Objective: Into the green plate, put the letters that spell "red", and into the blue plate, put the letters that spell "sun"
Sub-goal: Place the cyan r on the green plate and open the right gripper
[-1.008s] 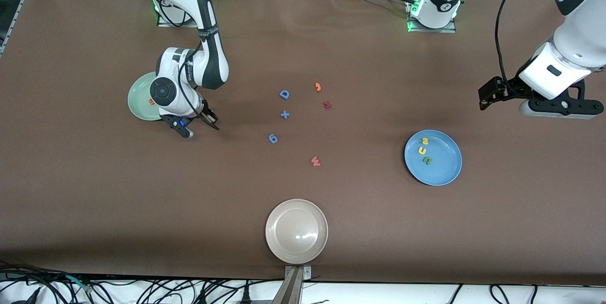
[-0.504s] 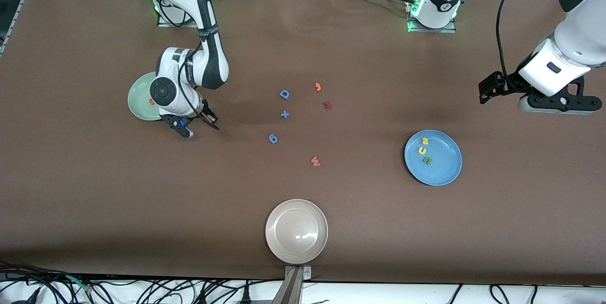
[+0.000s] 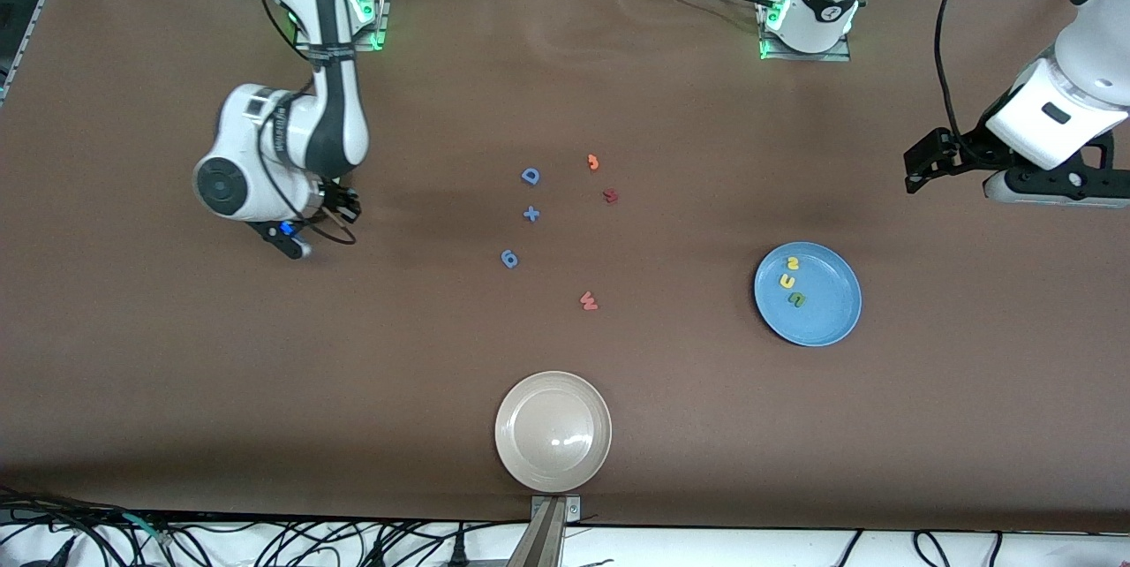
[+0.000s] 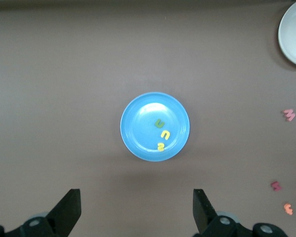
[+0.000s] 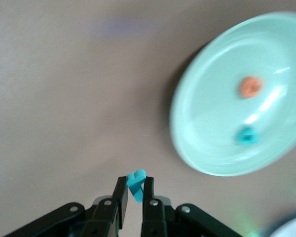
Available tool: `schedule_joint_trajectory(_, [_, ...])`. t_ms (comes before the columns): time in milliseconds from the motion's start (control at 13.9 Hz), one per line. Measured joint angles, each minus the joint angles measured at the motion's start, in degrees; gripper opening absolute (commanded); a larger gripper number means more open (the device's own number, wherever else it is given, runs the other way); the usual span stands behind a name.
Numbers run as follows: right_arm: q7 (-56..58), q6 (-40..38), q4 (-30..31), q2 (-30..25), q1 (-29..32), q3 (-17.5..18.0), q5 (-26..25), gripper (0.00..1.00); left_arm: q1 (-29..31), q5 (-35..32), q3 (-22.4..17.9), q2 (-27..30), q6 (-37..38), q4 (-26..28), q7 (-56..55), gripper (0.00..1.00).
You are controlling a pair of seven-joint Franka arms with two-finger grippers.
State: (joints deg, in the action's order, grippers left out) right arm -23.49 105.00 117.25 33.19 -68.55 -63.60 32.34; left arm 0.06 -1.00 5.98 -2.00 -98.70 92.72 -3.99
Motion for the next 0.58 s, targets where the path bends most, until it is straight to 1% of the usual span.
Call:
schedule_joint_trajectory(216, [7.53,-5.98,0.17,-0.08,-3.44,-9.67,-2.17,0.00,-0.01,0.00,0.02,0.08,0.02,-1.35,0.00,1.00])
schedule_joint_trajectory(288, [9.25,-7.01,0.96,-0.08,-4.61,-12.18,-2.95,0.00,-0.01,0.00,0.02,0.06,0.02,-1.36,0.00,1.00])
schedule_joint_trajectory(432, [11.57,-6.42,4.42,0.00,-7.35,-15.93,-4.60,0.00,-0.01,0.00,0.02,-0.17,0.11,-1.31,0.00,1.00])
schedule_joint_trajectory(576, [15.32,-2.06,9.53,0.11,-9.74,-18.60,-4.85,0.00,-0.03,0.00,0.02,-1.20,0.17,-1.21,0.00,1.00])
